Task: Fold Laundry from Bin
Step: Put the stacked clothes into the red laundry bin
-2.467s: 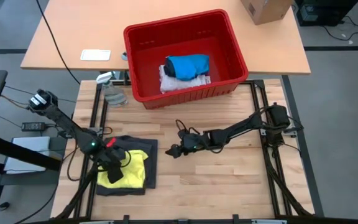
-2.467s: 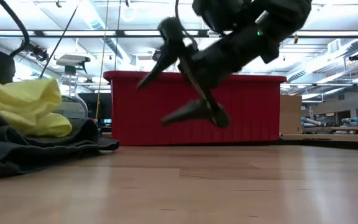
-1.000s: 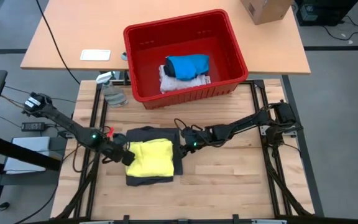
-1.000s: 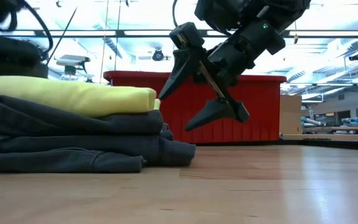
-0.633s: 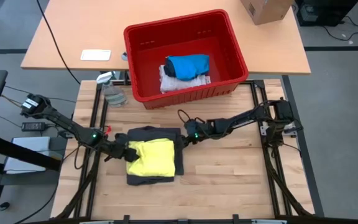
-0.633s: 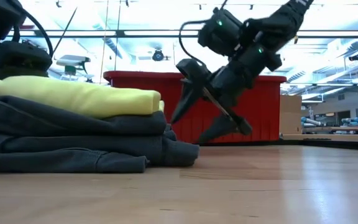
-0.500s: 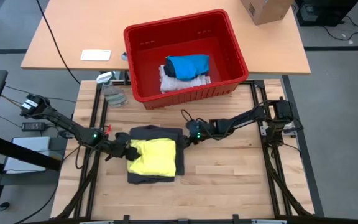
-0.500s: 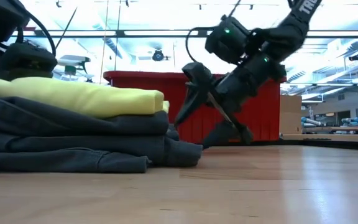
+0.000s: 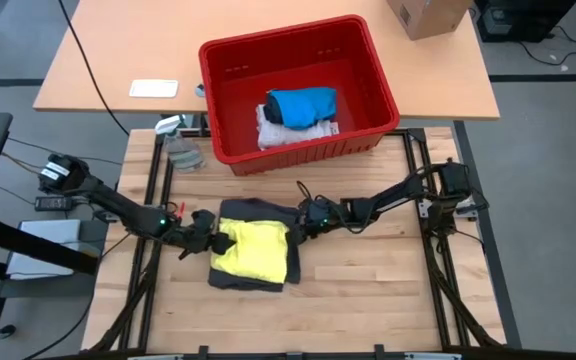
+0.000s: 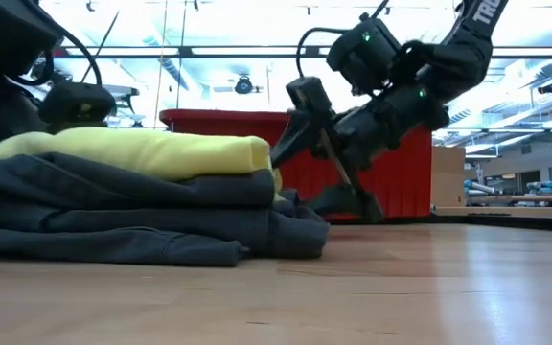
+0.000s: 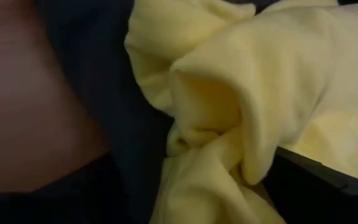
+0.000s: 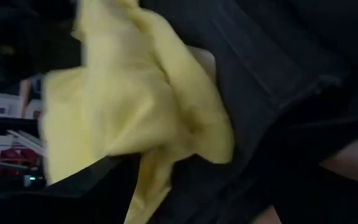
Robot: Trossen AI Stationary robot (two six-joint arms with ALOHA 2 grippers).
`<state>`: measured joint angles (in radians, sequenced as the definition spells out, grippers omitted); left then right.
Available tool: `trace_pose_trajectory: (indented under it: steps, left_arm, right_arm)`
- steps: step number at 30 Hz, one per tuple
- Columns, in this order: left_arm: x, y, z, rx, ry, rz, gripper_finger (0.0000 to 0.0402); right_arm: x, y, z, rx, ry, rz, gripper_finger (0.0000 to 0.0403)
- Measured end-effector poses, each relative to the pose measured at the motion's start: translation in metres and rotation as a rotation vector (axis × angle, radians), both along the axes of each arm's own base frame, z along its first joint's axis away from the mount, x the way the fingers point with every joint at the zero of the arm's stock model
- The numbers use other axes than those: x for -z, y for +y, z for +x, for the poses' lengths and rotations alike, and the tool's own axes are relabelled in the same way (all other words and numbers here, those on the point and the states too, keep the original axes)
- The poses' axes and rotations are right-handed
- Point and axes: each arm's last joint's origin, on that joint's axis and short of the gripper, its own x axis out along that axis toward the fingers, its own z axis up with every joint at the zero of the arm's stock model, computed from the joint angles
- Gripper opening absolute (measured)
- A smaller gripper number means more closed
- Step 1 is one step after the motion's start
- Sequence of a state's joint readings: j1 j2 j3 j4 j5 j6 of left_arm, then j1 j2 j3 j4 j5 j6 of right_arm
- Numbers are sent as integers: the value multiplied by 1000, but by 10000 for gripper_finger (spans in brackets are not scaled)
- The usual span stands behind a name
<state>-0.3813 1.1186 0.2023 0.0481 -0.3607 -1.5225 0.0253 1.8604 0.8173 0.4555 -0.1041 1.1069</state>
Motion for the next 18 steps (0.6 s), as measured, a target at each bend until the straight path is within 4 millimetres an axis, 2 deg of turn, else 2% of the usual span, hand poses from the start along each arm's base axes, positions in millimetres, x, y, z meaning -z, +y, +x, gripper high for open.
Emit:
trace_pose_trajectory:
  steps: [6, 12, 15, 18]
  left_arm:
    - [5, -5, 17, -11, -73, 20, 312]
    - [2, -14, 39, 46, -44, 81, 263]
    - [-2, -19, 51, 66, -52, 104, 216]
    - [-9, -20, 60, 95, -63, 126, 154]
  right_arm:
    - [27, 15, 12, -13, -21, 54, 325]
    - [27, 26, 40, -59, -117, 69, 317]
    - [22, 27, 50, -76, -96, 65, 280]
    - [18, 26, 55, -99, -65, 57, 197]
